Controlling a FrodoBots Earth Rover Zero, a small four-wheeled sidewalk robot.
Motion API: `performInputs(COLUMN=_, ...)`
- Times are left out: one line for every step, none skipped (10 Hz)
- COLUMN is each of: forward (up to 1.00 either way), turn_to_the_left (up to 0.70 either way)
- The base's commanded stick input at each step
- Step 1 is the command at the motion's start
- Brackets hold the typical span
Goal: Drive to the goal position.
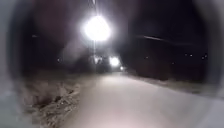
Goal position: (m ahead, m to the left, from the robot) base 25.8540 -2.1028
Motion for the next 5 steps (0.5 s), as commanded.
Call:
performInputs(forward=1.00, turn_to_the_left=0.00)
performInputs(forward=1.00, turn_to_the_left=0.00)
performInputs(forward=1.00, turn_to_the_left=0.00)
performInputs(forward=1.00, turn_to_the_left=0.00)
performInputs(forward=1.00, turn_to_the_left=0.00)
